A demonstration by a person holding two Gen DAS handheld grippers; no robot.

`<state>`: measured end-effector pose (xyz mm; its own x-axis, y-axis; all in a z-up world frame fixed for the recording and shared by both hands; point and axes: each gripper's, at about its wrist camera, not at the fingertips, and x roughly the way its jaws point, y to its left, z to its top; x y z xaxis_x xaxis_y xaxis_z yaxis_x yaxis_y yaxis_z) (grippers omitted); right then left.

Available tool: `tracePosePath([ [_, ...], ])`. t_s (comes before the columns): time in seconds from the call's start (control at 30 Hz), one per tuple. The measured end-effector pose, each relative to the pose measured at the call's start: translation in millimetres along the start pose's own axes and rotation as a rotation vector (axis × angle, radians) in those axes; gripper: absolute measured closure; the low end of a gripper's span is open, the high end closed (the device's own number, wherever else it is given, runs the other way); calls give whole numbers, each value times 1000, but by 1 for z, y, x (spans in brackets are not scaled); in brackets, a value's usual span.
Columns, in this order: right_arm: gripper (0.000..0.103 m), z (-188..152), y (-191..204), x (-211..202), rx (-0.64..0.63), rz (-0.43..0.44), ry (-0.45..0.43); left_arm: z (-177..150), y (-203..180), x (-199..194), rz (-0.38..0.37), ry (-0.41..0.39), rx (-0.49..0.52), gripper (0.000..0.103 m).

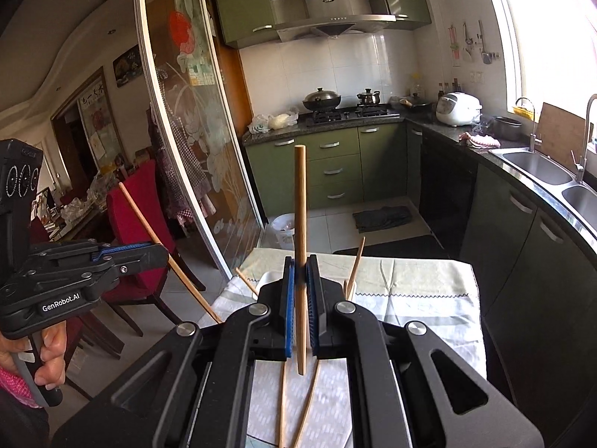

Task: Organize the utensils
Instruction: 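Lower both chopsticks into the holder and open both grippers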

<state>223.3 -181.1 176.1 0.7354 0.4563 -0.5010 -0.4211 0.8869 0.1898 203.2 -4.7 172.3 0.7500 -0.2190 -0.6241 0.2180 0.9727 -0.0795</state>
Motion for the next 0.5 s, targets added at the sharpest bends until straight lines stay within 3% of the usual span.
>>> tracePosePath([
  [0.3,96,45,-2,26,9,-54,-116,44,-4,37,24,-61,-7,98],
  [0.5,96,52,-14,65,19,-86,-83,48,1,75,64,-56,4,98],
])
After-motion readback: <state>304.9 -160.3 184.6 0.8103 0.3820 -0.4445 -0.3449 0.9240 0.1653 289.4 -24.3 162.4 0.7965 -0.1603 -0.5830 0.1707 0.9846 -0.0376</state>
